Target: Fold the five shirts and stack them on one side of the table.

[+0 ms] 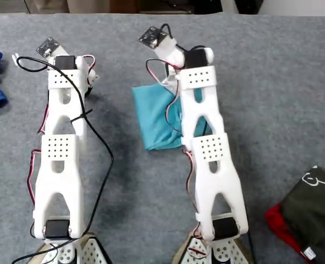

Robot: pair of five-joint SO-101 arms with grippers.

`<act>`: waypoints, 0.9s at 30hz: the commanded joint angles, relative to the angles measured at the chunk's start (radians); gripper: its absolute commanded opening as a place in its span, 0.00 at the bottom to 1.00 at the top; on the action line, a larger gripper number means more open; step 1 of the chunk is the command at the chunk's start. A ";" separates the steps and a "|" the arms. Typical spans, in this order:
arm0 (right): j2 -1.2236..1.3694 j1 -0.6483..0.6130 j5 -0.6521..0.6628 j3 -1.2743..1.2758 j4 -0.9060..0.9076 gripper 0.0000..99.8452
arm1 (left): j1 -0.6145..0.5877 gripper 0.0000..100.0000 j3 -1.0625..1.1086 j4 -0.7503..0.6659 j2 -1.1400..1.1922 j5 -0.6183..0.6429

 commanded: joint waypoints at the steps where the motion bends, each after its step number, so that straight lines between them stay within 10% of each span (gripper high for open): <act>1: 0.001 -0.022 0.005 -0.021 0.012 0.01 | 0.000 0.02 -0.041 -0.020 -0.019 0.002; 27: -0.091 0.116 0.011 0.189 0.048 0.01 | 0.000 0.02 -0.046 -0.021 -0.019 0.002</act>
